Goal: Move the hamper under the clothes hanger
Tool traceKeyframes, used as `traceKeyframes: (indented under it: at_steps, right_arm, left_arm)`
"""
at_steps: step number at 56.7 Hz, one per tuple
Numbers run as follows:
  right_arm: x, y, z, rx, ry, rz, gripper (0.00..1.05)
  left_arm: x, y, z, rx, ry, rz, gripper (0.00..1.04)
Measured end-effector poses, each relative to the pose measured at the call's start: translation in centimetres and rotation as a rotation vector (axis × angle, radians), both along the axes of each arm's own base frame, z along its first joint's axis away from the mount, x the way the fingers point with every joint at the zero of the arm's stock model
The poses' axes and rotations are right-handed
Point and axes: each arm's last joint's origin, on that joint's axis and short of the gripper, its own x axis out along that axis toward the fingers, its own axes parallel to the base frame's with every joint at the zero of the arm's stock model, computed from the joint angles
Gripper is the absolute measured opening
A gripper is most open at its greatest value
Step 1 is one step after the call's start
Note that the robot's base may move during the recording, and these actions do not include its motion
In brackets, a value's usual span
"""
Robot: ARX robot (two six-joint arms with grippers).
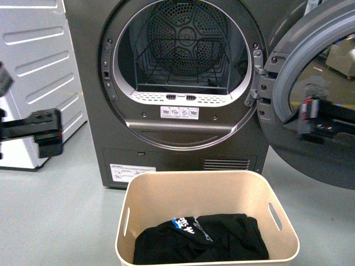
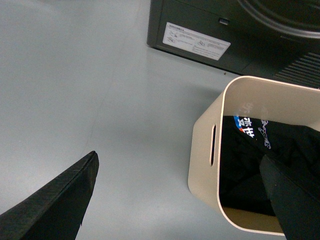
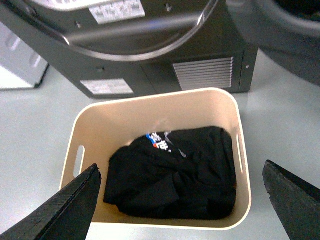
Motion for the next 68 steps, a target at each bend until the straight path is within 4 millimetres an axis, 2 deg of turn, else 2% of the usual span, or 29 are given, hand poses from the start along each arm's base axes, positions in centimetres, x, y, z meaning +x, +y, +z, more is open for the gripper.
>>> traceKeyframes:
  at_steps: [4,8,18,26,35,40,48,68]
  right_arm:
    - [2.5,1.4,-1.7,-0.060,0.100,0.042,0.97]
    - [4.6,2.6,-3.5,-0.135,0.171,0.071,0.97]
    - [7.6,3.6,-7.3,-0.256,0.269,0.089,0.97]
    - [9.3,2.9,-10.5,-0.270,0.307,0.067,0.97]
    - [10.3,0.9,-12.6,-0.266,0.337,0.011,0.97]
    - [11.0,-1.1,-13.8,-0.255,0.346,-0.039,0.97]
    - [11.5,-2.6,-15.0,-0.242,0.357,-0.080,0.97]
    - [12.4,-2.9,-17.7,-0.235,0.398,-0.081,0.97]
  left_arm:
    - [2.5,-1.5,-1.8,-0.011,0.051,-0.059,0.98]
    - [4.1,-3.1,-3.8,0.004,0.102,-0.111,0.98]
    - [5.9,-4.9,-7.4,0.044,0.175,-0.167,0.98]
    - [6.9,-5.1,-9.7,0.035,0.201,-0.186,0.98]
    - [7.2,-5.2,-11.1,0.025,0.218,-0.196,0.98]
    - [7.3,-5.3,-12.1,0.010,0.228,-0.210,0.98]
    - [7.4,-5.1,-13.1,0.005,0.237,-0.209,0.98]
    - [8.3,-4.8,-15.0,-0.012,0.252,-0.216,0.98]
